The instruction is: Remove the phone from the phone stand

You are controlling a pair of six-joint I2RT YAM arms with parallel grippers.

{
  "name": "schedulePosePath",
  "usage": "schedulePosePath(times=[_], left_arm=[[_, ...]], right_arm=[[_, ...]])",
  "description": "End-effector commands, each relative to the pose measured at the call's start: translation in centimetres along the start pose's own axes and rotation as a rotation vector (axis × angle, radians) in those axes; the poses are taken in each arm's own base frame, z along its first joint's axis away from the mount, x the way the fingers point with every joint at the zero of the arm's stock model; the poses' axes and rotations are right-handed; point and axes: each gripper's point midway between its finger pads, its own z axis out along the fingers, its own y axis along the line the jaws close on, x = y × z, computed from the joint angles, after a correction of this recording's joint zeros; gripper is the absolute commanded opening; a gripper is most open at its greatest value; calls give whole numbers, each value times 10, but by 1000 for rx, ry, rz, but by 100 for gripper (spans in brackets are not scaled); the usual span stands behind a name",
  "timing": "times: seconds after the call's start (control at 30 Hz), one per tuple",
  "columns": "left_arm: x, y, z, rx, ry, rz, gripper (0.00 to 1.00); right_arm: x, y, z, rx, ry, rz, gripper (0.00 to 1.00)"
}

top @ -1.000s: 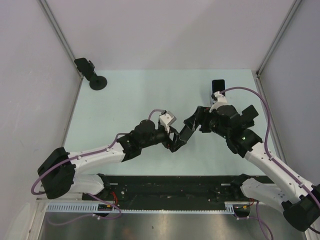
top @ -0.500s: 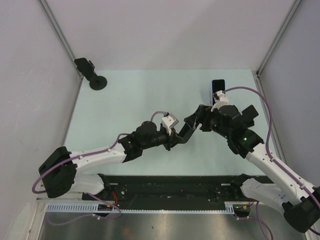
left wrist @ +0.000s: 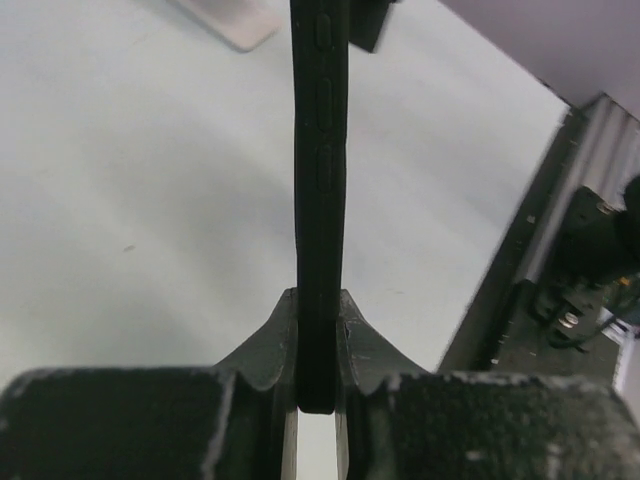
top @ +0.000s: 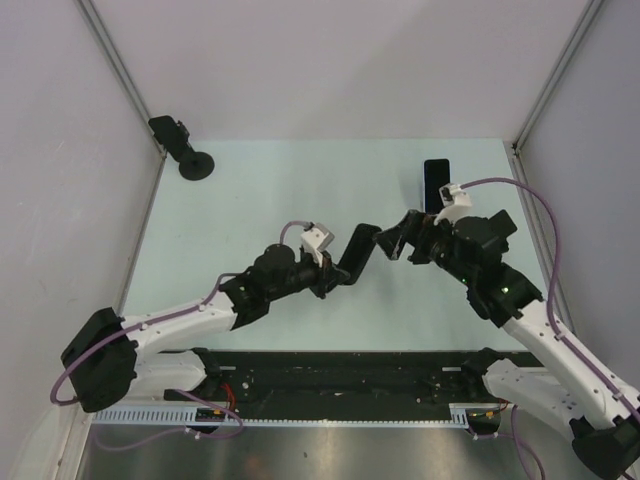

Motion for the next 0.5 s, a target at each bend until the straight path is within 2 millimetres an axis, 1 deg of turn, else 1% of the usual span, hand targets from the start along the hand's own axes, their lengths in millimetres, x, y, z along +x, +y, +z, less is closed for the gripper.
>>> schedulePosePath(times=[0.0, 0.03, 0.07, 0.1, 0.13, 0.2, 0.23, 0.27, 0.3, 0.33, 0.37, 0.4, 0.43, 0.47], left_arm=[[-22, 42, -22, -134, -86, -156, 0], [-25, 59, -28, -166, -93, -187, 0], [-25, 66, -34, -181, -96, -208, 0], [-22, 74, -38, -201, -84, -240, 0], [-25, 92, -45, -243, -97, -264, 0], [-28, 106, -53, -270, -86, -299, 0], [-31, 125, -62, -319, -95, -324, 1], [-29, 133, -63, -331, -78, -342, 0], [-33, 142, -68, -355, -70, -356, 0], [-37, 160, -76, -397, -83, -374, 0], [-35, 171, -78, -412, -73, -394, 0], [-42, 175, -80, -396, -80, -418, 0], [-46, 192, -91, -420, -100, -453, 0], [-42, 203, -92, -424, -83, -491, 0]], right_arm=[[-31, -4, -29, 21, -124, -35, 100], [-31, -8, -38, 33, -129, -39, 100], [-35, -17, -43, 73, -149, -60, 100], [-39, -24, -48, 102, -167, -64, 100], [-40, -27, -58, 115, -185, -77, 100], [-47, -38, -68, 167, -221, -116, 100], [-49, -44, -73, 194, -234, -128, 100], [-55, -47, -82, 213, -269, -140, 100], [-55, -51, -86, 233, -273, -170, 100], [-57, -54, -90, 248, -282, -178, 100], [-59, -56, -96, 258, -300, -191, 100], [-58, -59, -99, 276, -295, -200, 100], [-58, -62, -101, 288, -294, -217, 100], [-58, -65, -103, 304, -298, -226, 100]])
